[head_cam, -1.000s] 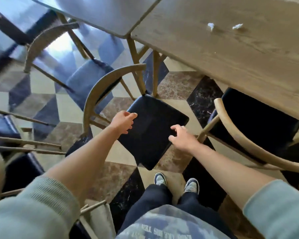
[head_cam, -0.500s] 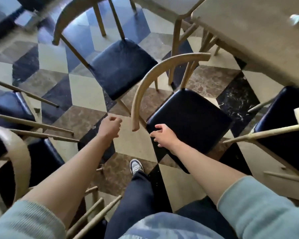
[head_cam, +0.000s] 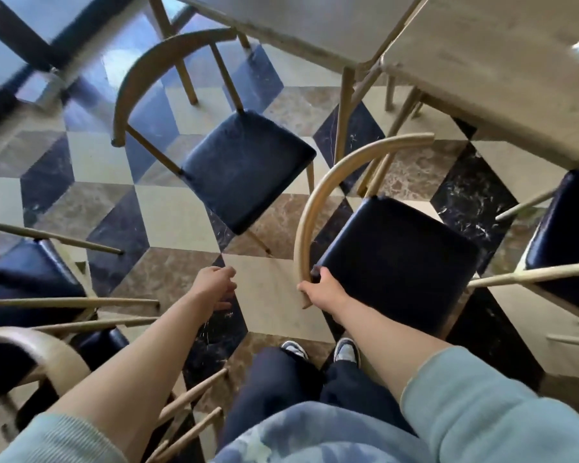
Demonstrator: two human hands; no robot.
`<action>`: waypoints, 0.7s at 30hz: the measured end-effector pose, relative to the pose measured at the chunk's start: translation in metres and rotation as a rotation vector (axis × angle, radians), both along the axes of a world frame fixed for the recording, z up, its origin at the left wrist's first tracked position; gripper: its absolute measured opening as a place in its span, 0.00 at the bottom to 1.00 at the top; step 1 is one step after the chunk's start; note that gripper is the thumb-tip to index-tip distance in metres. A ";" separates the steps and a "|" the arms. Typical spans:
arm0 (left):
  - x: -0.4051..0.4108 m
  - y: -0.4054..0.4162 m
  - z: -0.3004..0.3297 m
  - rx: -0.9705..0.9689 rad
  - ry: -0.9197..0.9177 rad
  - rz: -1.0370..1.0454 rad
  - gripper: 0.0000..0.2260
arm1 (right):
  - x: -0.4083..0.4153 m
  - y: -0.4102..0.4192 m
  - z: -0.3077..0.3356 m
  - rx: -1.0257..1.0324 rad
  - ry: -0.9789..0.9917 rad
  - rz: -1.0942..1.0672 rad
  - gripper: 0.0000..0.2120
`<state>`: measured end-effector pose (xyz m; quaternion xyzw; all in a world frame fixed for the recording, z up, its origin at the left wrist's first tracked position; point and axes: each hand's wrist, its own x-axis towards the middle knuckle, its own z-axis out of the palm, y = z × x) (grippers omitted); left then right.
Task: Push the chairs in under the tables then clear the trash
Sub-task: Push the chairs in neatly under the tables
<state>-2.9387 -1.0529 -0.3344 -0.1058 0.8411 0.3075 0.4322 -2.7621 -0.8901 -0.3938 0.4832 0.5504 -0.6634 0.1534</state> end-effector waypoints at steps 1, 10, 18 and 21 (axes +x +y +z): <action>-0.006 0.013 0.000 0.021 0.016 -0.012 0.12 | -0.005 0.003 -0.001 -0.004 0.018 -0.002 0.37; -0.040 0.194 -0.045 0.163 -0.066 -0.300 0.19 | -0.047 0.000 -0.016 -0.282 -0.021 -0.232 0.12; -0.053 0.393 -0.061 0.192 0.076 -0.964 0.24 | -0.065 0.015 -0.020 -0.391 -0.227 -0.254 0.08; -0.046 0.430 -0.067 0.117 0.113 -1.177 0.21 | -0.071 0.010 -0.025 -0.275 -0.326 -0.312 0.17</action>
